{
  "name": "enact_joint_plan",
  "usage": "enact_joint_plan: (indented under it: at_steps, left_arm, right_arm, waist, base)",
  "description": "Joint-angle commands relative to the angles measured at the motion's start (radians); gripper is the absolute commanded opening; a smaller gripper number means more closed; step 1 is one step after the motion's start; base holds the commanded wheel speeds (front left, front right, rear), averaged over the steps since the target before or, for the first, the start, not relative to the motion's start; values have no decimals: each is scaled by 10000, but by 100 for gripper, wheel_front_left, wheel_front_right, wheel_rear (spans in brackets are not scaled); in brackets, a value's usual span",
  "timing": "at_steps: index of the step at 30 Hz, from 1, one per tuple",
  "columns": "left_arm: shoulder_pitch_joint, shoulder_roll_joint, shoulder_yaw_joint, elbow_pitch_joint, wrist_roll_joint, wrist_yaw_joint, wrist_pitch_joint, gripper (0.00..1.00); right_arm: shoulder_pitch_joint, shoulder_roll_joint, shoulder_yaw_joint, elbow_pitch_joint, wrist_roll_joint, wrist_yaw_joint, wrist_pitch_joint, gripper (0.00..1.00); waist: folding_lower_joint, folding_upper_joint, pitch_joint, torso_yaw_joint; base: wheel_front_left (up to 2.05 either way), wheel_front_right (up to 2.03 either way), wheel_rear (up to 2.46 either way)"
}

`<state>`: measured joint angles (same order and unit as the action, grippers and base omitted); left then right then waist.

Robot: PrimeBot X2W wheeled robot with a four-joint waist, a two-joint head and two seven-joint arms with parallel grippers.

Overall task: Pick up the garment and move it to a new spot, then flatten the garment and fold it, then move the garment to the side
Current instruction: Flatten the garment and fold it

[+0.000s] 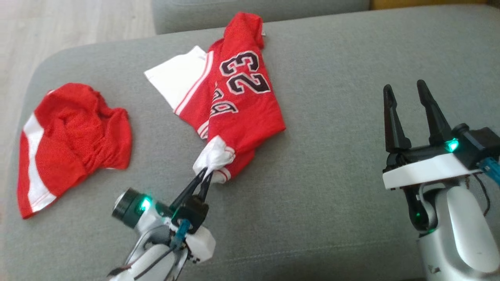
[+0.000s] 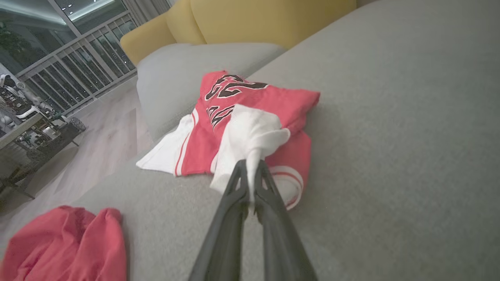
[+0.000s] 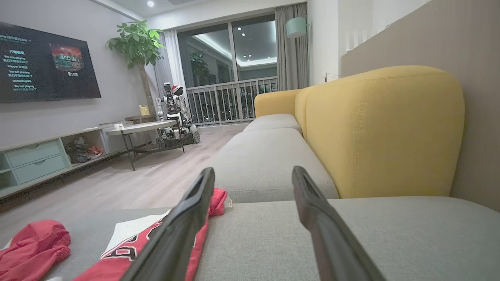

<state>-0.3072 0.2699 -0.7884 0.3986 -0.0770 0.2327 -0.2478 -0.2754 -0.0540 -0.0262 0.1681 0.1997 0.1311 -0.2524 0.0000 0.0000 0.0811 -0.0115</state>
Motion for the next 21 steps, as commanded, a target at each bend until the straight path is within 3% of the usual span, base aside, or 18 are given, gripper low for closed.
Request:
enact_joint_plan:
  at_steps: [1,4,5,6,7,14,21]
  left_arm:
    - [-456,237,351,-180,93,141,-48,0]
    - [-171,62,348,161,-155,182,-8,0]
    - [-135,-47,389,246,-265,216,-5,31]
    - [-141,-155,447,290,-328,305,-19,92]
    - [-141,-280,539,304,-438,389,-37,100]
    - [90,-978,1724,-690,-1331,1084,-131,100]
    - [906,-1123,2775,-2624,-1223,1501,-136,100]
  right_arm:
    - [-198,37,215,-278,-94,-4,-40,100]
    - [-166,38,308,-234,-202,-4,119,100]
    - [-152,38,344,-221,-229,-4,174,100]
    - [-134,38,376,-208,-254,-4,222,100]
    - [-111,38,410,-187,-274,-4,270,100]
    - [208,38,409,-34,-214,-4,468,100]
    - [454,38,376,287,224,-4,701,100]
  waist:
    - [0,0,-99,112]
    - [0,0,-129,170]
    - [0,0,-130,184]
    - [0,0,-133,198]
    - [0,0,-142,207]
    - [0,0,-272,288]
    - [0,0,-198,471]
  base:
    - [0,0,0]
    - [0,0,0]
    - [0,0,0]
    - [0,0,0]
    - [0,0,0]
    - [0,0,0]
    - [0,0,0]
